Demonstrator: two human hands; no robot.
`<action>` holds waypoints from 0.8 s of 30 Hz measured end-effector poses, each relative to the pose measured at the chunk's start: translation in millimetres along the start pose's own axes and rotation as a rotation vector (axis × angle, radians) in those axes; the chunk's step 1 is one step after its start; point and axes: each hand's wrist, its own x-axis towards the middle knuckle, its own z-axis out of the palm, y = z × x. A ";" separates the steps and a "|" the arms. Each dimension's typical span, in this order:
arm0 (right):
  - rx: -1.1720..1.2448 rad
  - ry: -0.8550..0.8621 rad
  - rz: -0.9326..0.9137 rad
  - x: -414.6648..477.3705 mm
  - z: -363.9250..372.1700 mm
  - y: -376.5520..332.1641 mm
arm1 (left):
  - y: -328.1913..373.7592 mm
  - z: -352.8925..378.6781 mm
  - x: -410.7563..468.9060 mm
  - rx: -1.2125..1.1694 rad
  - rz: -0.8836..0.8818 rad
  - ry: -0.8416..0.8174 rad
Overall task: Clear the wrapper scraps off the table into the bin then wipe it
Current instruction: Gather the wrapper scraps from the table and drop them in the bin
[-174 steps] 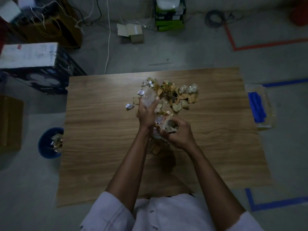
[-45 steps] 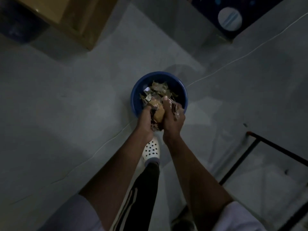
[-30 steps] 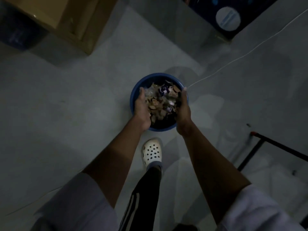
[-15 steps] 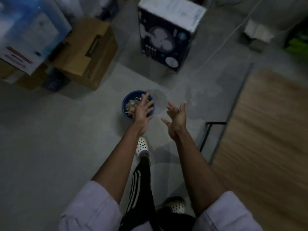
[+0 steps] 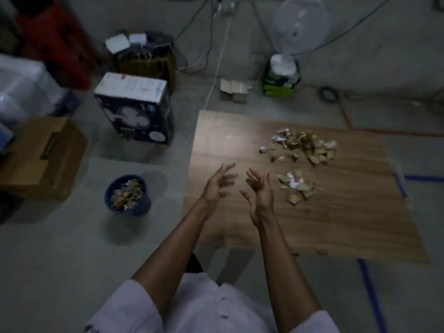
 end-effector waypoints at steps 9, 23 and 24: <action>-0.115 0.235 -0.111 11.3 -85.8 -8.4 | -23.1 85.0 41.9 -0.026 -0.189 -0.190; -1.032 0.667 -0.199 100.1 -193.2 52.9 | -102.7 173.4 128.8 0.016 -0.381 0.010; -1.096 0.673 -0.197 108.3 -194.9 56.7 | -104.0 178.7 137.4 -0.008 -0.374 0.045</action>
